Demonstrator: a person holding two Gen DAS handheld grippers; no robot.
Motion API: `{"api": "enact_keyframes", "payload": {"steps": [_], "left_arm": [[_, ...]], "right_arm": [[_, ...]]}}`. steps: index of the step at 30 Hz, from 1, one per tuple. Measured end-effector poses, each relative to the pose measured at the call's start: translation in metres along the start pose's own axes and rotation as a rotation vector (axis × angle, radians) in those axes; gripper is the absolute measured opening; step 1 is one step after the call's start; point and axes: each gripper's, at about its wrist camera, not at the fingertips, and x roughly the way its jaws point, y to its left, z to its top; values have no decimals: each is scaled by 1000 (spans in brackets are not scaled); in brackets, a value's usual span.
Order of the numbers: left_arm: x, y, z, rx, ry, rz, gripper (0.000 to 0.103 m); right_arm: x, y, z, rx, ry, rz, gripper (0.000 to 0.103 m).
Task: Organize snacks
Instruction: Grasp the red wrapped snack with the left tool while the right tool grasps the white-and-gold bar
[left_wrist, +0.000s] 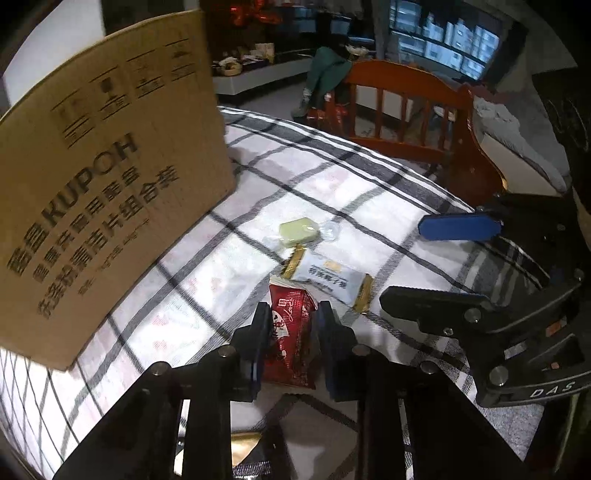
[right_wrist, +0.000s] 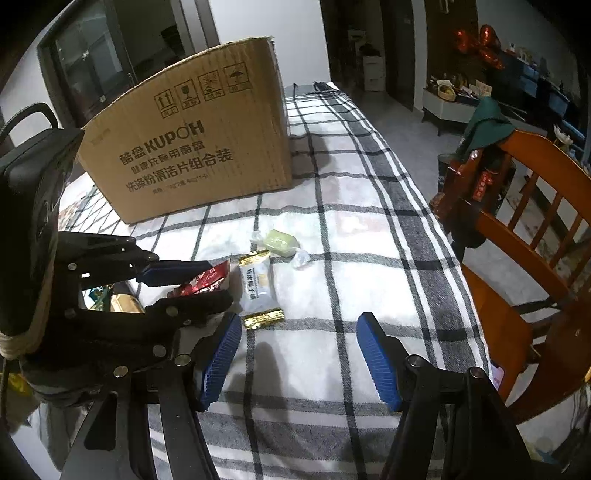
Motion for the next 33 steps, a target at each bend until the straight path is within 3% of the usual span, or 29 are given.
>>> {"api": "enact_keyframes", "payload": {"steps": [4,7,26,33], "left_arm": [[-12,8,-4,-78,-13,58,26],[-20,11,-8,-119,-15,87,26],[-24,25,-7,-289,-42,83,26],[-26,23,-6,-297,-53,91,26]], "right_arm": [[2,7,5,-36,-10,21,65],[6,11,10,-56,-13,47,58],[37,26,20,-132,32,59,23],[30,25,20,-121,18,79,21]]}}
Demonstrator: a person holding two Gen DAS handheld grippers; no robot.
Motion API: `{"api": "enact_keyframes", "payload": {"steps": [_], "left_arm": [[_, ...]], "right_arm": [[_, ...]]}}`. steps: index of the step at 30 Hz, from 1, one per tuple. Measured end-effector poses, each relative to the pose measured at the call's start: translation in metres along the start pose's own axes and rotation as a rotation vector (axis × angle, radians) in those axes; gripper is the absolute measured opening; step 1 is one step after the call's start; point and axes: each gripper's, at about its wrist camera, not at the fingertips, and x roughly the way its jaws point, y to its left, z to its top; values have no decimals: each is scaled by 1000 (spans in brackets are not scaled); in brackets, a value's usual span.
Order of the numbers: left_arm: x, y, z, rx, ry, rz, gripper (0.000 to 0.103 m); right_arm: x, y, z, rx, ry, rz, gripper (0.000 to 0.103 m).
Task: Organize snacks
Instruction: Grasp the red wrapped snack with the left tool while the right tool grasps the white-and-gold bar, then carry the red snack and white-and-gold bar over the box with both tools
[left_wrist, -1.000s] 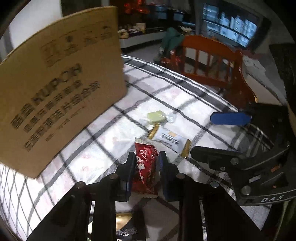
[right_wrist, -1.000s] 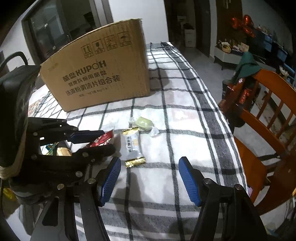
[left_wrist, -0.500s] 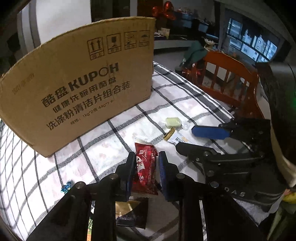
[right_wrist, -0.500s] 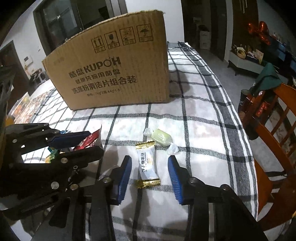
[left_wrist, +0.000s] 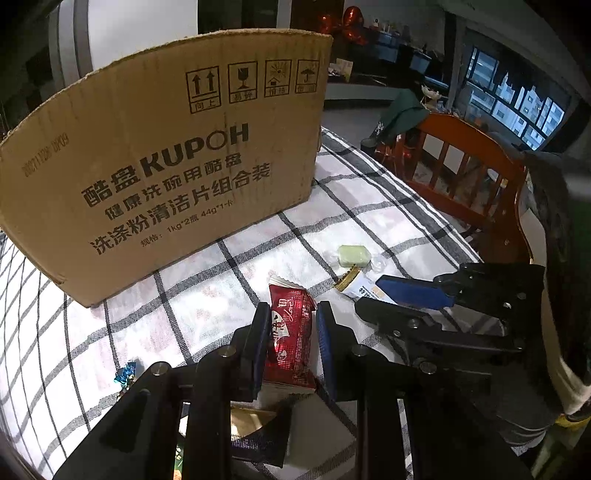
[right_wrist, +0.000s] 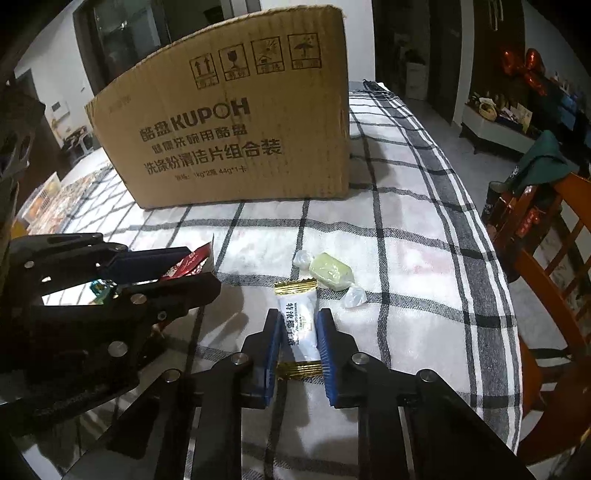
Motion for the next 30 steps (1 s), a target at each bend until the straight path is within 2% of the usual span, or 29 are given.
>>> {"api": "enact_keyframes", "payload": {"steps": [7,19,30], "left_arm": [[-15,-1,0,-11,-33,-4,26],[-63,-2,15,-26,-147,16,26],[-103,14,45,-34,-271,79,26]], "right_arm": [[-29,3,7,20,-68,16,21],[-68,13,24,15,-160,44,21],[-99,27,64,-21,-273,68,21]]}}
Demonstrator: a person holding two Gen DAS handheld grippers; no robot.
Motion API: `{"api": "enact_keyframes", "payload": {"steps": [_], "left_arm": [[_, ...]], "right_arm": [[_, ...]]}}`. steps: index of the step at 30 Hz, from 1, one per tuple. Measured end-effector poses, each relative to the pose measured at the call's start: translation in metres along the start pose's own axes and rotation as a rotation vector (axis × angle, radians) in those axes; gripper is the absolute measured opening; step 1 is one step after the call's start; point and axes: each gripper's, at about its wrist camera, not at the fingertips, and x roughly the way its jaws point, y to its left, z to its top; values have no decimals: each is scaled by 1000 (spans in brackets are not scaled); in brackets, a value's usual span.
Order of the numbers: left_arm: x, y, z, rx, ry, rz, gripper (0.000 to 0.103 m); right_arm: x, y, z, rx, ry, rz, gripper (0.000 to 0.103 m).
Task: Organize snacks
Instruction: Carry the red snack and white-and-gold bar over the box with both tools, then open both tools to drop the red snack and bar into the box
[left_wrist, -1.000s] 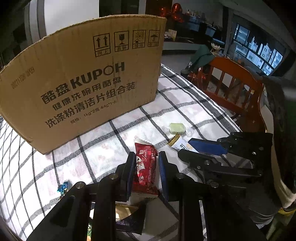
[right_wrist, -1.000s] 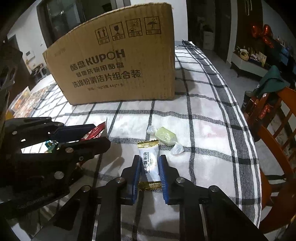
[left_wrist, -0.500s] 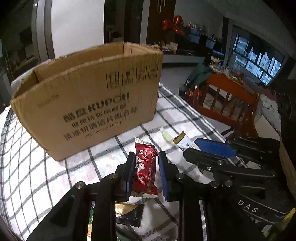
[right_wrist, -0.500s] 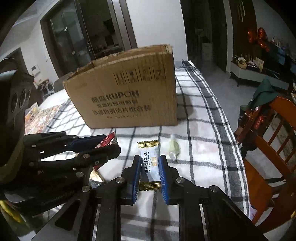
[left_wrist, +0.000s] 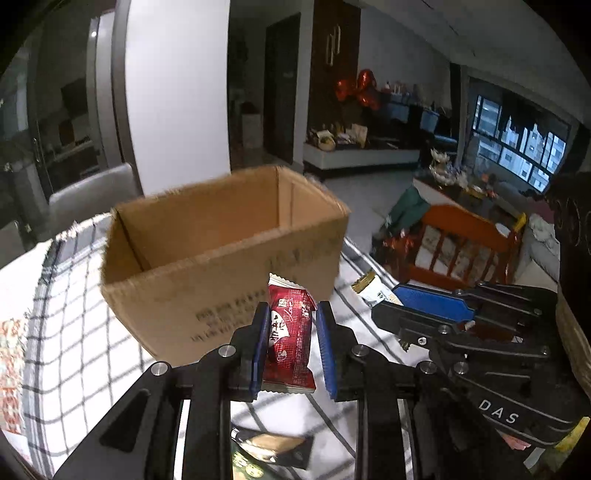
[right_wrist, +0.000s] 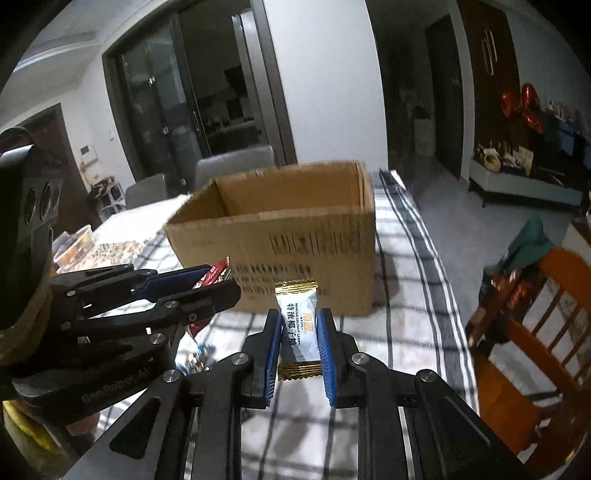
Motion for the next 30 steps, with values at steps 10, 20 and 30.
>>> {"api": "enact_keyframes", "payload": {"steps": [10,20,30], "left_arm": [[-1,29,46,-12,-70,68,26],[26,61,78,-22,-62,85,26],[45,76,86,-29,-57,130,44]], "right_arm": [[11,6,64,-27,-88,19,21],[50,5,103,-61,-78,27,21],[84,-9,109,-33,-37,-16,38]]}}
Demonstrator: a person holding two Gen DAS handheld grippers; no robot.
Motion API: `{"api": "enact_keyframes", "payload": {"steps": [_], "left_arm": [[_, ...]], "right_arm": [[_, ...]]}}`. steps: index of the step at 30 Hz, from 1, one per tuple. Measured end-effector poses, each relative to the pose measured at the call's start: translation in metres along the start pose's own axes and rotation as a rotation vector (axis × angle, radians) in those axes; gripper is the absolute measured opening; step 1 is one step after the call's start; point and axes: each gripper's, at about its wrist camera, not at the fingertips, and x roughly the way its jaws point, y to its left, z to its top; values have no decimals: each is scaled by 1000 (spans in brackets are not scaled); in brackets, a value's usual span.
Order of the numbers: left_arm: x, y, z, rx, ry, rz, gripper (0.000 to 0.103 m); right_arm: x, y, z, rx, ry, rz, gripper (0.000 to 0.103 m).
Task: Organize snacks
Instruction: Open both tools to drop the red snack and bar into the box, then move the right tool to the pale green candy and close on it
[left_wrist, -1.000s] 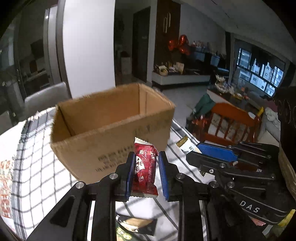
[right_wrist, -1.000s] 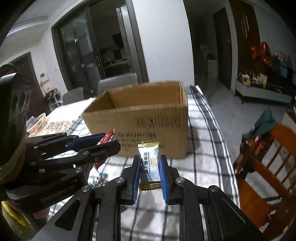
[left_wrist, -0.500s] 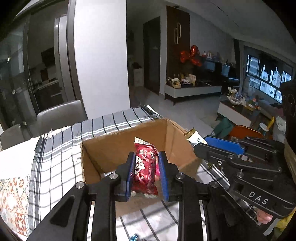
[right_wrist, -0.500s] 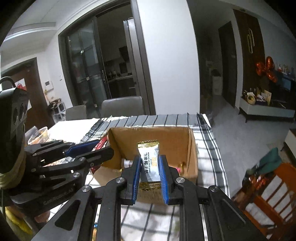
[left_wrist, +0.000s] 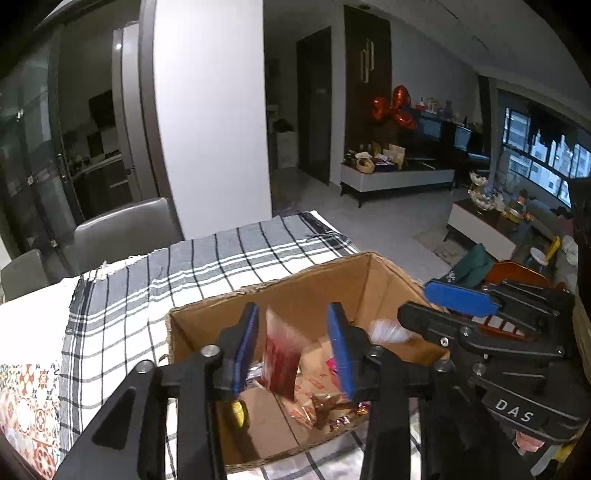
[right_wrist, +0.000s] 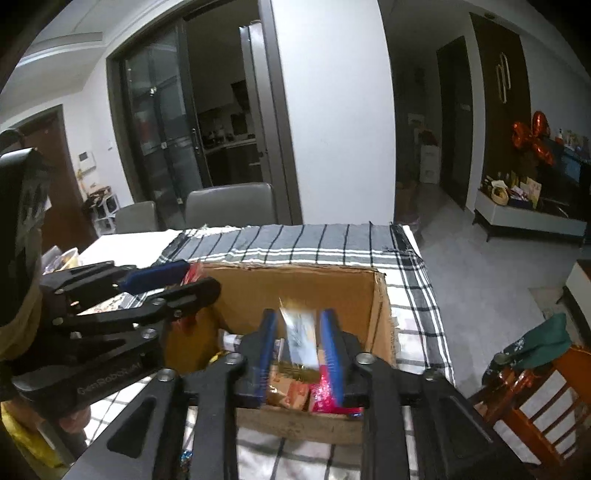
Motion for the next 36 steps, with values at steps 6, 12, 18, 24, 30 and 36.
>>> {"api": "enact_keyframes", "payload": {"steps": [6,12,18,24,30,36], "left_arm": [[-12,-4,-11,11,-13,54,65],[-36,-16,-30,14,-47,84,73],[-53,-27,-51,16,-42,118,76],[-58,-39,-71,19,-18,111,76],[-51,-48,-91,15,24,100,76],[-31,-60,-113,34,96,94,76]], "right_arm": [[-12,-4,-9,-17,-27,-32,39],[-35,-4,-24,-20,-43,-37,39],[-55,0,-47,-46,-38,-42,39],[-64,-3,-70,-38,-13,-33,39],[-62,-10,-95,-19,26,-43,39],[-45,-25,-126,19,120,-46,39]]}}
